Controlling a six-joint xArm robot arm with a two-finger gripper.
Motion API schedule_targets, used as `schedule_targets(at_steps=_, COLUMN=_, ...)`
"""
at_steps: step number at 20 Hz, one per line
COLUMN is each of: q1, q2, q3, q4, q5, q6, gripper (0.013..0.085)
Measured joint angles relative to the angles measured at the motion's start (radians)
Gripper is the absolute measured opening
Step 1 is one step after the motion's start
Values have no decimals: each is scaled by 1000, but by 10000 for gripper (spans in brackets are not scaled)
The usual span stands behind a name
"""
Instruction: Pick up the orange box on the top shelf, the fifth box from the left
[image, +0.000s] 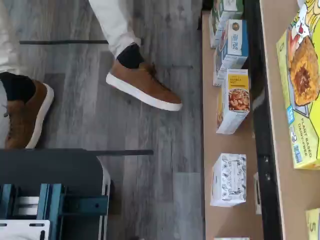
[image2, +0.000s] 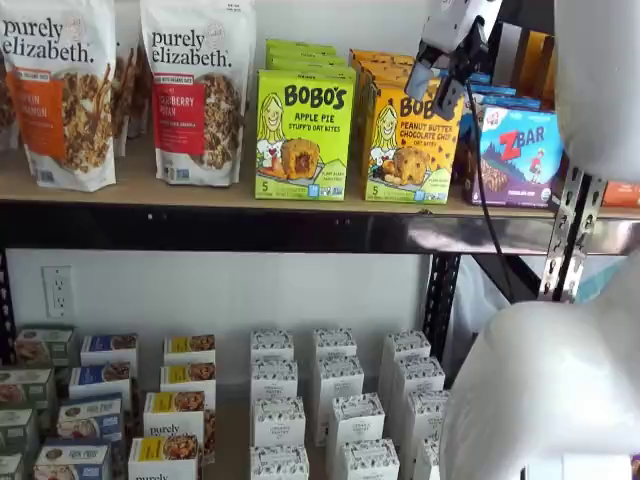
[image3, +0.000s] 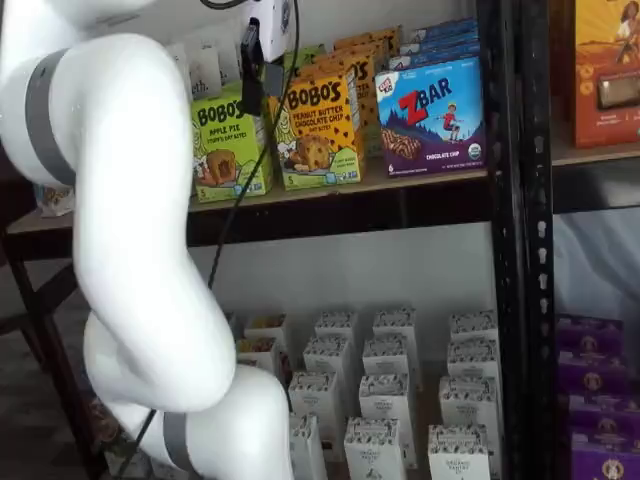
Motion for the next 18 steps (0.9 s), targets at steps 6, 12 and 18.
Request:
schedule_targets(at_steps=6, q1=15, q2=-9, q3=27, q4=-23, q5=-38, q6=1, gripper=850)
schedule_targets(at_steps=12, q1=2, q2=-33, q3=64, q4=12, q5=-92, q6=-5, gripper=850)
schedule_targets(at_steps=18, q1=-31, q2=-70, q3=108, q4=61, q5=-195, q6=-27, gripper=850)
